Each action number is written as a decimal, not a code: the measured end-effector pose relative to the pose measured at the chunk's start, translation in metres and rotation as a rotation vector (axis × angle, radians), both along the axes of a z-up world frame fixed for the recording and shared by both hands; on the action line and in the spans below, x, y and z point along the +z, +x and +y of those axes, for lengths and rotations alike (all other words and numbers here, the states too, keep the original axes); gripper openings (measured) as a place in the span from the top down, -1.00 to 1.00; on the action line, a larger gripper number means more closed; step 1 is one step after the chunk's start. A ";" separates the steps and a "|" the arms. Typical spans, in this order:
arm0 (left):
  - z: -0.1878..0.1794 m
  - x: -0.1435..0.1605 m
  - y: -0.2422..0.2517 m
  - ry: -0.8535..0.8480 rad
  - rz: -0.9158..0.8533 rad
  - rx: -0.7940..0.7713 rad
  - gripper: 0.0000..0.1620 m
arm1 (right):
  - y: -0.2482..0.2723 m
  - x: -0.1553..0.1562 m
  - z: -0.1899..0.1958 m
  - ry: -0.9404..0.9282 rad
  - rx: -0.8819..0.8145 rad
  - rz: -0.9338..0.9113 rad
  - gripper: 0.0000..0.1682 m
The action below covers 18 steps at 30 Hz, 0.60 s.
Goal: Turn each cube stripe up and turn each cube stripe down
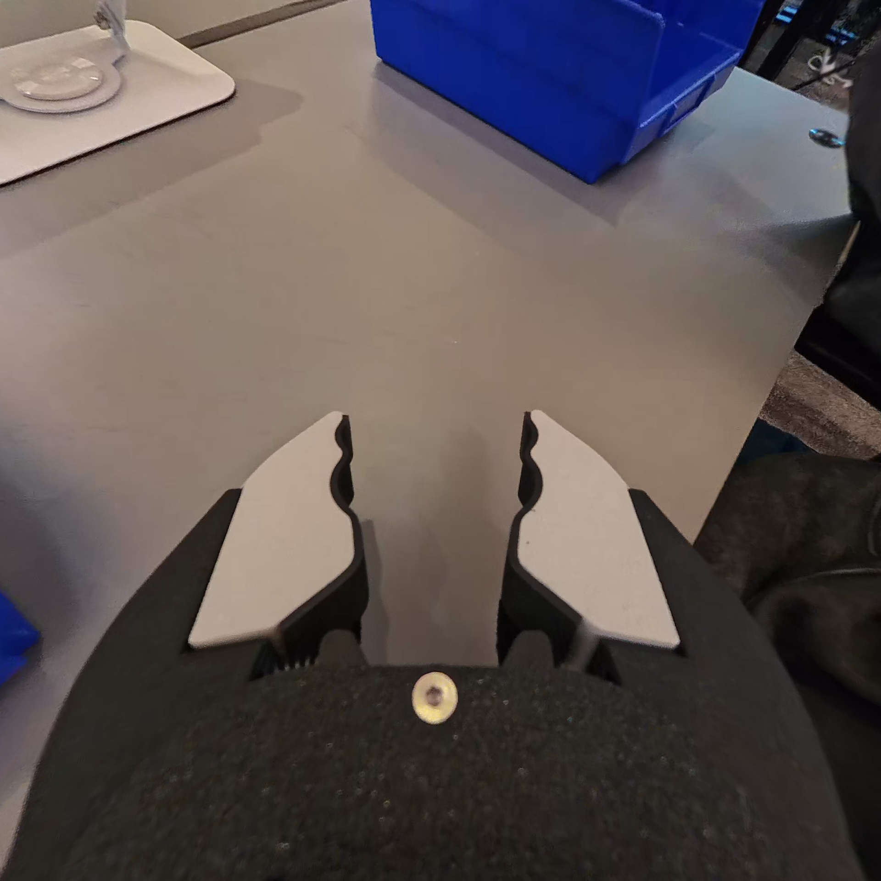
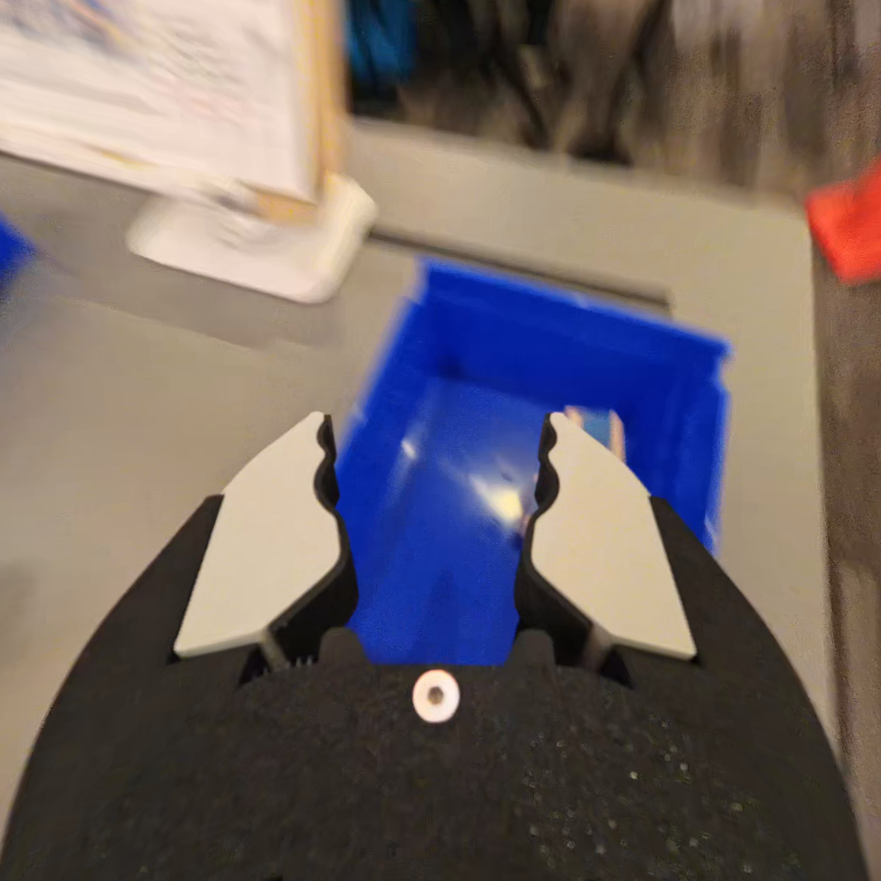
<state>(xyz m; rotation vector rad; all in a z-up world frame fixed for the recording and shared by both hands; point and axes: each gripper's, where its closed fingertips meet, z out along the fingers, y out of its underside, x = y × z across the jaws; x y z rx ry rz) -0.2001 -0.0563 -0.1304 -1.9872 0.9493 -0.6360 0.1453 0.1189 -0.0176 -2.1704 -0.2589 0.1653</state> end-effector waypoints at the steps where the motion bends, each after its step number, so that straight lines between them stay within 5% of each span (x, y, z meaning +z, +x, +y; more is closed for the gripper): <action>1: 0.002 0.001 -0.002 0.000 -0.004 0.010 0.17 | -0.030 0.020 -0.015 0.145 0.104 0.040 0.02; 4: 0.009 0.004 -0.009 0.005 -0.025 0.047 0.18 | -0.118 0.041 -0.077 0.466 0.361 0.198 0.17; 6: 0.013 0.006 -0.013 0.010 -0.037 0.070 0.19 | -0.162 0.024 -0.115 0.577 0.446 0.307 0.31; 8: 0.015 0.007 -0.017 0.011 -0.037 0.089 0.19 | -0.200 -0.011 -0.142 0.563 0.509 0.365 0.37; 11: 0.018 0.008 -0.023 0.013 -0.035 0.116 0.19 | -0.235 -0.060 -0.162 0.377 0.614 0.221 0.30; 18: 0.026 0.042 -0.081 0.034 0.101 0.164 0.25 | -0.254 -0.080 -0.172 0.341 0.683 0.134 0.31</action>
